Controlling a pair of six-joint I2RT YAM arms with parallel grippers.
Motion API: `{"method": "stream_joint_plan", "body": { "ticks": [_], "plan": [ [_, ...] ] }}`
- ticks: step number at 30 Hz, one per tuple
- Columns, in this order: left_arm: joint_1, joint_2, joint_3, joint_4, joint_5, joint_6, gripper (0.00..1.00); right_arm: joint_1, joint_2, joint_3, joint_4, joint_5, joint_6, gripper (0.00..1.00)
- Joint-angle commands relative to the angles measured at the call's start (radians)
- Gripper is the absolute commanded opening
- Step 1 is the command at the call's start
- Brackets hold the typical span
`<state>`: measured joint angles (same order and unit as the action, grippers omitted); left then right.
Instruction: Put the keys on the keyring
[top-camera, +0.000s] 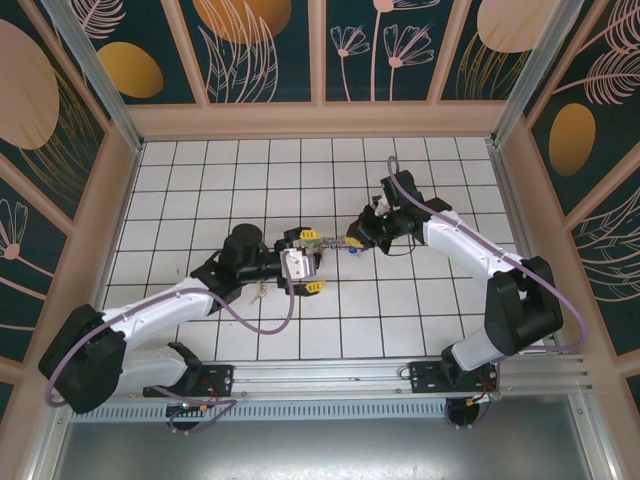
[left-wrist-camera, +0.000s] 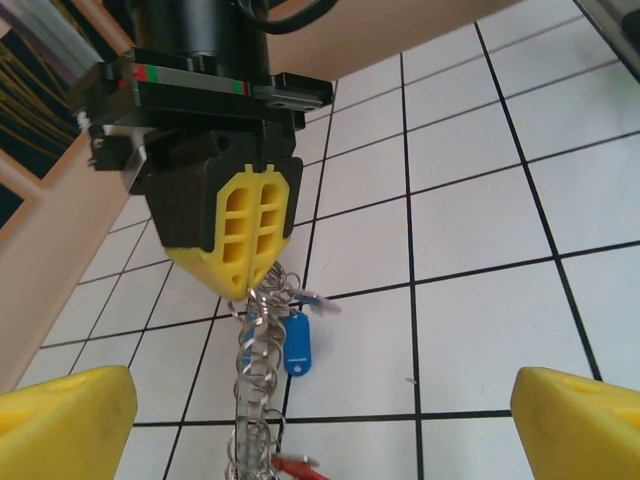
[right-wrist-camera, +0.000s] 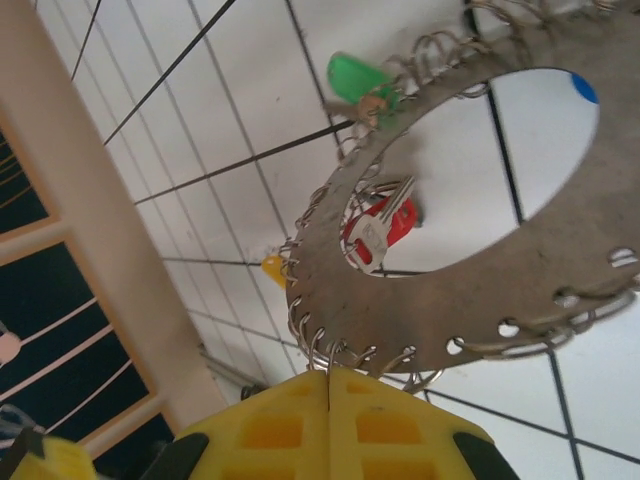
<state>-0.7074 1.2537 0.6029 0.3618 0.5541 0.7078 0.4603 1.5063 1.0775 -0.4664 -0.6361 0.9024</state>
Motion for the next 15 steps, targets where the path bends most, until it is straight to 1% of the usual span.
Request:
{"method": "stream_joint_plan", "body": {
  "ticks": [1, 4, 6, 8, 11, 15],
  "plan": [
    [-0.007, 0.046, 0.033, 0.018, 0.033, 0.061, 0.94, 0.006, -0.023, -0.015, 0.063, -0.117, 0.036, 0.0],
    [-0.008, 0.064, 0.008, 0.122, 0.022, 0.038, 0.94, 0.006, -0.039, -0.031, 0.086, -0.129, 0.053, 0.0],
    [-0.008, 0.077, 0.009, 0.138, 0.011, 0.039, 0.94, 0.006, -0.044, -0.03, 0.083, -0.136, 0.051, 0.0],
    [-0.009, 0.095, 0.016, 0.153, -0.005, 0.042, 0.92, 0.007, -0.05, -0.028, 0.071, -0.139, 0.047, 0.0],
    [-0.008, 0.125, 0.017, 0.193, -0.019, 0.024, 0.85, 0.006, -0.062, -0.05, 0.086, -0.149, 0.061, 0.0],
    [-0.008, 0.154, 0.006, 0.303, -0.072, -0.038, 0.74, 0.009, -0.095, -0.102, 0.147, -0.159, 0.12, 0.0]
  ]
}}
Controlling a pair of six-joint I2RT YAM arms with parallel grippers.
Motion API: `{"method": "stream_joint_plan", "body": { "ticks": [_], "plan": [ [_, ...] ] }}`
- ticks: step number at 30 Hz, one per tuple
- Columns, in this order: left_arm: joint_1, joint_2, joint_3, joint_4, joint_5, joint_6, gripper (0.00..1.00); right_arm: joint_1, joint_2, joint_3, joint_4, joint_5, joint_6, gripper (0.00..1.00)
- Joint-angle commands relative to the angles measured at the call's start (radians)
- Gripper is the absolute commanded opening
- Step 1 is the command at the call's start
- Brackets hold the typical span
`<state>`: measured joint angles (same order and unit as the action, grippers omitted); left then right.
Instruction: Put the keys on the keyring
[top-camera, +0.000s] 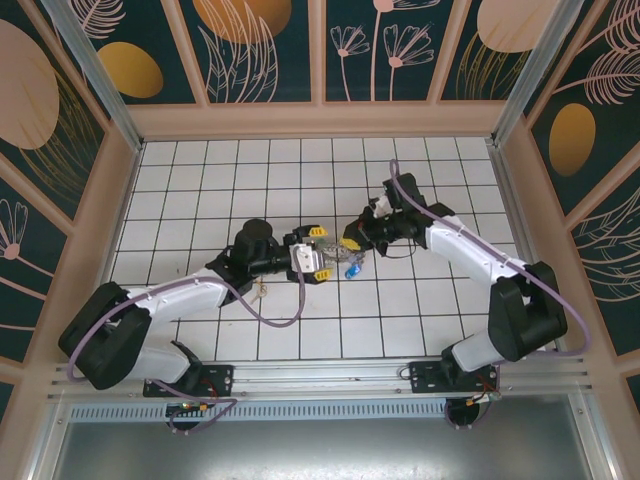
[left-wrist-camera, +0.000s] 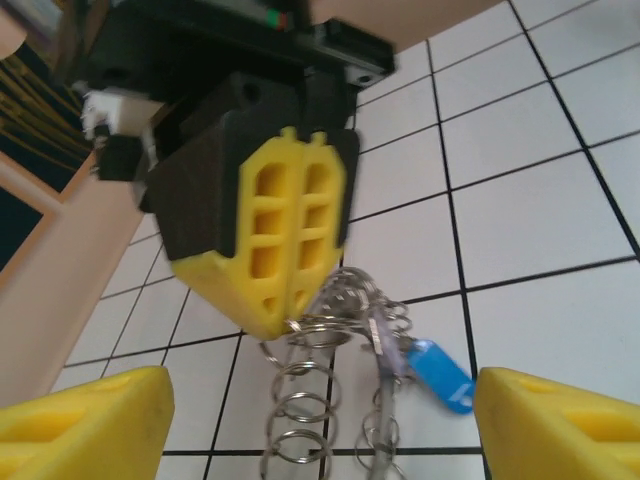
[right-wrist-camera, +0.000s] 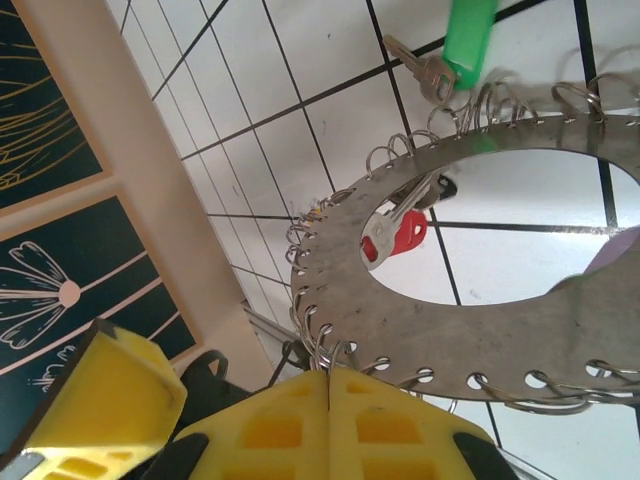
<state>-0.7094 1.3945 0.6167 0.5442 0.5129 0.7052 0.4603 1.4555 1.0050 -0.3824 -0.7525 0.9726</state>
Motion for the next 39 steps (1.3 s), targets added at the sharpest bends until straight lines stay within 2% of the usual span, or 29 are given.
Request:
{"method": "stream_joint_plan", "body": {
  "ticks": [1, 6, 11, 14, 16, 20, 23, 27, 30, 33, 36, 37, 39],
  "plan": [
    [-0.005, 0.015, -0.014, 0.149, -0.032, -0.048, 0.71, 0.01, -0.054, -0.039, 0.073, -0.04, 0.064, 0.0],
    [-0.014, 0.015, -0.008, 0.172, -0.053, -0.079, 0.55, 0.024, -0.114, -0.109, 0.146, 0.02, 0.19, 0.0],
    [-0.031, -0.114, -0.068, 0.202, 0.084, -0.158, 0.56, 0.066, -0.179, -0.193, 0.276, 0.142, 0.434, 0.0],
    [-0.065, -0.184, -0.106, 0.126, 0.0, -0.118, 0.52, 0.104, -0.19, -0.208, 0.331, 0.202, 0.556, 0.0],
    [-0.068, -0.196, -0.143, 0.138, -0.055, -0.112, 0.48, 0.132, -0.184, -0.2, 0.339, 0.223, 0.6, 0.0],
    [-0.067, -0.213, -0.148, 0.126, -0.079, -0.142, 0.42, 0.151, -0.155, -0.174, 0.35, 0.21, 0.645, 0.0],
    [-0.067, -0.234, -0.144, 0.101, -0.146, -0.128, 0.42, 0.151, -0.147, -0.126, 0.337, 0.22, 0.635, 0.0],
    [-0.067, -0.306, -0.143, 0.061, -0.201, -0.144, 0.51, 0.139, -0.169, -0.075, 0.27, 0.263, 0.631, 0.0],
    [-0.067, -0.367, -0.141, -0.048, -0.183, -0.178, 0.51, 0.124, -0.224, -0.11, 0.263, 0.28, 0.678, 0.0],
    [-0.067, -0.426, -0.216, 0.003, -0.187, -0.255, 0.51, 0.121, -0.291, -0.178, 0.277, 0.33, 0.734, 0.0],
    [-0.068, -0.427, -0.26, 0.059, -0.185, -0.305, 0.49, 0.121, -0.308, -0.234, 0.295, 0.327, 0.767, 0.0],
    [-0.07, -0.413, -0.261, 0.055, -0.168, -0.303, 0.47, 0.124, -0.307, -0.25, 0.311, 0.318, 0.78, 0.0],
    [-0.095, -0.356, -0.221, -0.056, -0.138, -0.183, 0.41, 0.137, -0.305, -0.27, 0.328, 0.317, 0.796, 0.0]
  ]
}}
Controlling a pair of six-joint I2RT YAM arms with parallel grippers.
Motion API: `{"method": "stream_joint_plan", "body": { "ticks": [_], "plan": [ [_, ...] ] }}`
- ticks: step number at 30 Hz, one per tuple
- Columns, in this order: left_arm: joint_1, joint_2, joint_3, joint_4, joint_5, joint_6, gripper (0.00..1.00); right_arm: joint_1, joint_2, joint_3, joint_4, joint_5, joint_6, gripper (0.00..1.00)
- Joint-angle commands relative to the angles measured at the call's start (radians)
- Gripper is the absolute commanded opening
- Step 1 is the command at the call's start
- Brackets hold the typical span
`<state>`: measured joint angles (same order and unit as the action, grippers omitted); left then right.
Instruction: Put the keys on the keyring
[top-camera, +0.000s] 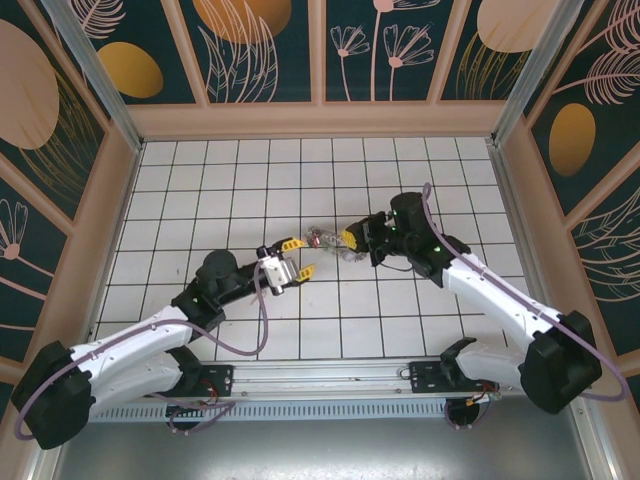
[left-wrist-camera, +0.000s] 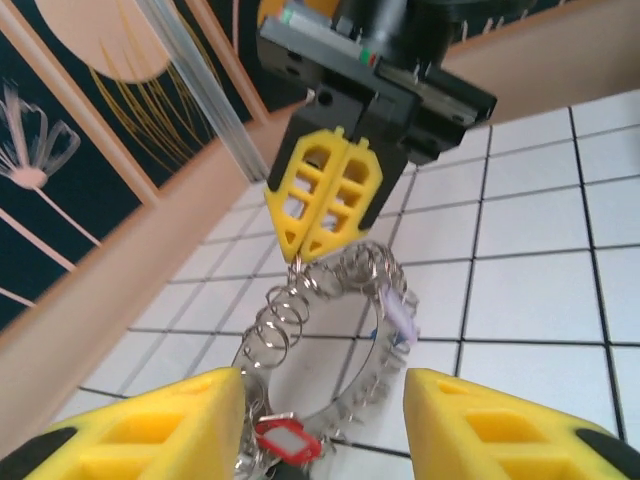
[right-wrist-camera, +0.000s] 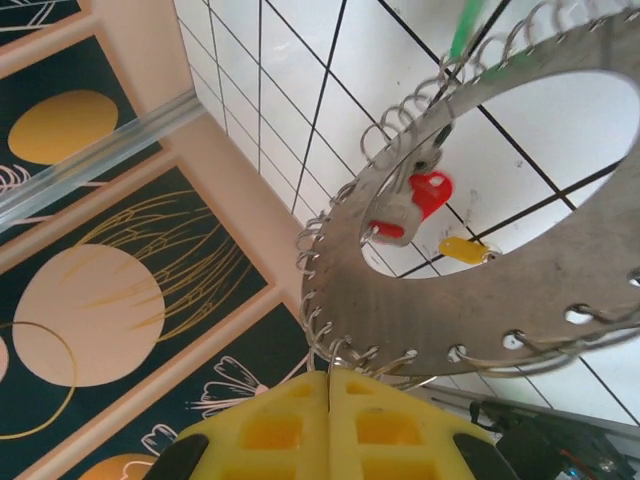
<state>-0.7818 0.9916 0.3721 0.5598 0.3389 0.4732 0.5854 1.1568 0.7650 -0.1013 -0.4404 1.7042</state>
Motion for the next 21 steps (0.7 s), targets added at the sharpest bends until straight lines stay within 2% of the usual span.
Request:
{"method": "stream_joint_plan", "body": {
  "ticks": [1, 3, 5, 7, 12, 17, 21],
  "plan": [
    [-0.041, 0.088, 0.053, -0.135, 0.018, 0.089, 0.41, 0.017, -0.005, -0.035, 0.047, 0.007, 0.068, 0.0],
    [-0.056, 0.15, 0.079, -0.155, 0.02, 0.114, 0.42, 0.026, -0.003, -0.039, 0.037, 0.008, 0.069, 0.0],
    [-0.057, 0.174, 0.047, -0.024, 0.005, 0.084, 0.43, 0.03, -0.007, -0.039, 0.027, 0.009, 0.069, 0.0],
    [-0.057, 0.2, 0.013, 0.104, -0.029, 0.067, 0.39, 0.033, -0.017, -0.04, 0.013, 0.016, 0.072, 0.0],
    [-0.057, 0.301, 0.048, 0.126, -0.036, 0.074, 0.34, 0.056, -0.039, -0.052, -0.013, 0.031, 0.077, 0.0],
    [-0.057, 0.391, 0.075, 0.219, -0.113, 0.071, 0.33, 0.09, -0.043, -0.091, -0.006, 0.018, 0.096, 0.0],
    [-0.056, 0.44, 0.108, 0.226, -0.118, 0.063, 0.19, 0.103, -0.056, -0.117, -0.007, 0.023, 0.106, 0.0]
  ]
}}
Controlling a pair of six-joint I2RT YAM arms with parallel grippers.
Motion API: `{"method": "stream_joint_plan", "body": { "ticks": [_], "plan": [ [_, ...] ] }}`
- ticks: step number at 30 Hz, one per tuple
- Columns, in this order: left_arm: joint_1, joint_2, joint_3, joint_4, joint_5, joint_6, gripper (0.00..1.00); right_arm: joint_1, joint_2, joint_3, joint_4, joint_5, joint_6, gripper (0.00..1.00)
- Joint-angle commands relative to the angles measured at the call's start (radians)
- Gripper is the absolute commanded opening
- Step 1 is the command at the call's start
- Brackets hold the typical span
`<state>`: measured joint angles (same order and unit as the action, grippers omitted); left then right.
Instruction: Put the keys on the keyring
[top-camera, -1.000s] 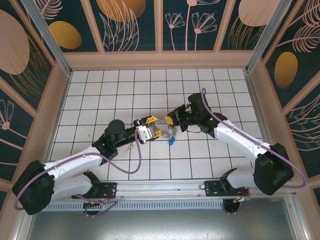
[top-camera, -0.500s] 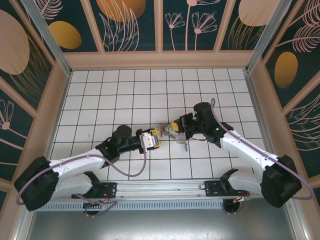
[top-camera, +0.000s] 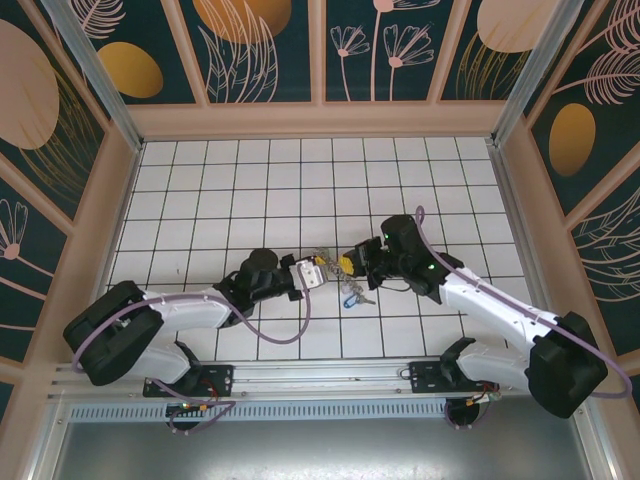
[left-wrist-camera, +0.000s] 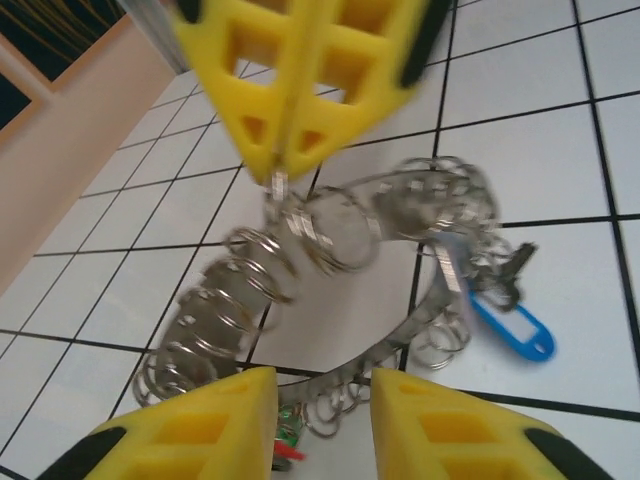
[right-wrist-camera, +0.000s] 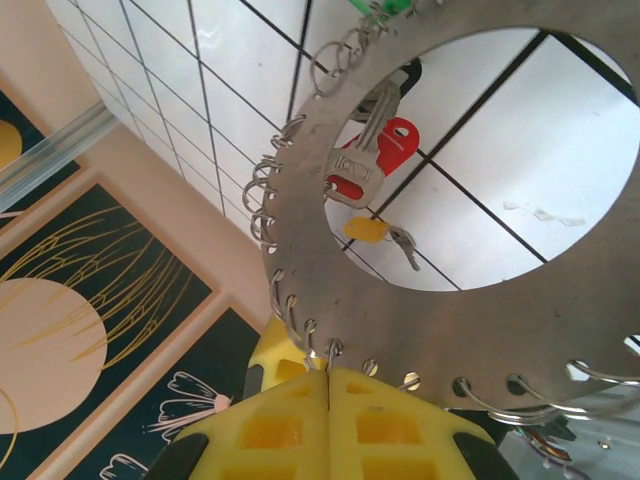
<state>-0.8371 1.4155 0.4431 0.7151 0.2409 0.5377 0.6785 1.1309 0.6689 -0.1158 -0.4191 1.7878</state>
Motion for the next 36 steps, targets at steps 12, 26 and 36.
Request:
{"method": "stream_joint_plan", "body": {
  "ticks": [12, 26, 36],
  "plan": [
    [-0.002, 0.005, 0.011, 0.164, 0.076, -0.055, 0.19, 0.01, -0.014, -0.053, 0.061, 0.011, 0.044, 0.0],
    [-0.001, -0.037, 0.093, -0.151, 0.129, 0.011, 0.34, 0.01, 0.023, -0.014, 0.08, 0.055, 0.044, 0.0],
    [0.0, 0.024, 0.16, -0.187, 0.106, -0.018, 0.3, 0.012, 0.058, -0.012, 0.115, 0.046, 0.05, 0.0]
  ]
}}
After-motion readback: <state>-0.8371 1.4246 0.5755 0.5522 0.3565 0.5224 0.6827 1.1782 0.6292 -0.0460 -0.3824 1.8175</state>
